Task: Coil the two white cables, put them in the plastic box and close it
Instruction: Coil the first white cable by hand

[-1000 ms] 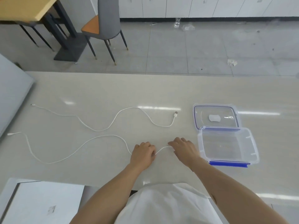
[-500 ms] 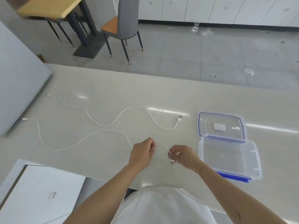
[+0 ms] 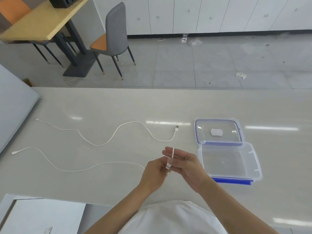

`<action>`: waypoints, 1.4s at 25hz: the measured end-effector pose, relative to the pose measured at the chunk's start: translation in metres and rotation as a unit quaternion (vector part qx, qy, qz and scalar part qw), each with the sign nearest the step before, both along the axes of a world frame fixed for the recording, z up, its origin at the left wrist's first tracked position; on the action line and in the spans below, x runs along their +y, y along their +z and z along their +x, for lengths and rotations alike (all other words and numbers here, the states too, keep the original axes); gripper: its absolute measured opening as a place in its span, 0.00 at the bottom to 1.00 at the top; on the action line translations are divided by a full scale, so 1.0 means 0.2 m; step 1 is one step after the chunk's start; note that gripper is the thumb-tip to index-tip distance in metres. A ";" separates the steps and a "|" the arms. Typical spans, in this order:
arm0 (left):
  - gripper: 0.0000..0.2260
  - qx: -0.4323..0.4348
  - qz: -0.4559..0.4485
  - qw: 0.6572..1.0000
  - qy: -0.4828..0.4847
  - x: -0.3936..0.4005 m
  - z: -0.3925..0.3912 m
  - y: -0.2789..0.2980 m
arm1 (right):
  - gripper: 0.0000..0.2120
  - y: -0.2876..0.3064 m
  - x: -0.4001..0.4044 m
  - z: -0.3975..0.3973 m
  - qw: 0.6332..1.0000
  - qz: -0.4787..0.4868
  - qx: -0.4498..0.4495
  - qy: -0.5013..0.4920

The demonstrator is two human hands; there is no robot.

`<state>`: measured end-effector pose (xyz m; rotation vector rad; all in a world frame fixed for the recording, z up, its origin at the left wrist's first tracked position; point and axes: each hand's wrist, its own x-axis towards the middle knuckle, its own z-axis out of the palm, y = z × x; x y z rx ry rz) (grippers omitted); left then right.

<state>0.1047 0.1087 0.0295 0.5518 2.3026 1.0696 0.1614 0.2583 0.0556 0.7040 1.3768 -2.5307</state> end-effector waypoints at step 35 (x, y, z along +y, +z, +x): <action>0.08 0.036 -0.004 0.998 -0.052 -0.14 -0.03 0.21 | 0.09 0.13 -0.05 -0.11 0.993 0.077 0.025 -0.091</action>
